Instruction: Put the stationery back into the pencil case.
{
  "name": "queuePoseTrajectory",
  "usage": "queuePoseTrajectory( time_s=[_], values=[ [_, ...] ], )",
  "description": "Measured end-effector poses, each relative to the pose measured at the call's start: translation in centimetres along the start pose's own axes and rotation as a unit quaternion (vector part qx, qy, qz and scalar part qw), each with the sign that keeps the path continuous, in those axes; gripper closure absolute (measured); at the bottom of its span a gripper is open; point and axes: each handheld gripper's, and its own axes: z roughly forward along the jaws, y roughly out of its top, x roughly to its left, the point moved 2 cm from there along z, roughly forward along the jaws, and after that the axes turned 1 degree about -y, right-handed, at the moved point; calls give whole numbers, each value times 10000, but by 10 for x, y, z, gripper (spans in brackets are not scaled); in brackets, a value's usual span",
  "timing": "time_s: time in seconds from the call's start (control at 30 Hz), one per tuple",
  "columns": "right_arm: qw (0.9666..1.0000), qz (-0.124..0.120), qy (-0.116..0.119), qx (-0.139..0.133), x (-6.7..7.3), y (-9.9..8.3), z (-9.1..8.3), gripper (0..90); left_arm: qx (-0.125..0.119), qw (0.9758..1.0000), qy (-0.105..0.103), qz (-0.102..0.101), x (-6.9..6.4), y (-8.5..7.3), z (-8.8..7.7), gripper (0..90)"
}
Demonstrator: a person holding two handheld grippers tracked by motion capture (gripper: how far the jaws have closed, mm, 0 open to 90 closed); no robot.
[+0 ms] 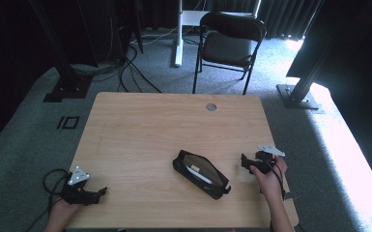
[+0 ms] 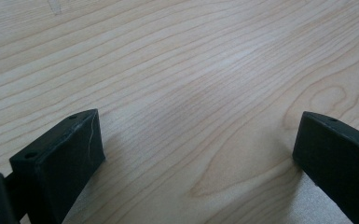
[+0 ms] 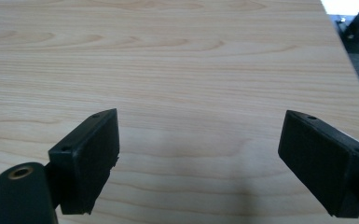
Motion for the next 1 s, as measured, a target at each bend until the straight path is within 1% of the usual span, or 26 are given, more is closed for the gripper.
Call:
queuePoseTrajectory(
  time_s=[0.07,0.1,0.13,0.17,0.23,0.3,0.37,0.4,0.57,0.63,0.7,0.8,0.87,1.0],
  values=[
    [10000,38,-65,10,-2,-3,-1,122,0,10000,-1,-1,0,0,0,20],
    [9999,23,-106,14,-3,-5,-1,122,-1,10000,-1,-1,0,0,0,20],
    [9998,-29,-209,33,-3,-7,-2,122,-2,10000,-1,-2,0,0,0,20],
    [9997,-66,-247,36,-3,-8,-2,121,-1,10000,0,-1,0,0,0,20],
    [9996,-34,-290,30,-4,-11,-3,121,0,10000,0,-1,0,0,0,20],
    [9993,-80,-356,52,-4,-14,-5,118,-1,10000,0,-2,0,0,0,20],
    [9993,-68,-346,90,-4,-19,-6,116,0,10000,0,0,0,0,0,20],
    [9992,-61,-374,87,-5,-22,-7,116,-2,10000,0,-1,0,0,0,20],
    [9993,-10,-371,85,-5,-33,-11,116,0,10000,0,2,0,0,0,20],
    [9991,-98,-407,118,-5,-38,-13,116,0,10000,-1,1,0,0,0,20],
    [9991,-107,-362,196,-5,-42,-14,116,-1,10000,4,-2,0,0,0,20],
    [9992,-99,-368,150,-5,-43,-17,116,-1,10000,1,-4,0,0,0,20],
    [9989,-108,-343,298,-5,-45,-17,115,3,10000,2,8,0,0,0,20],
    [9991,-13,-254,335,-5,-46,-18,116,-1,10000,1,-5,0,0,0,20]
  ],
)
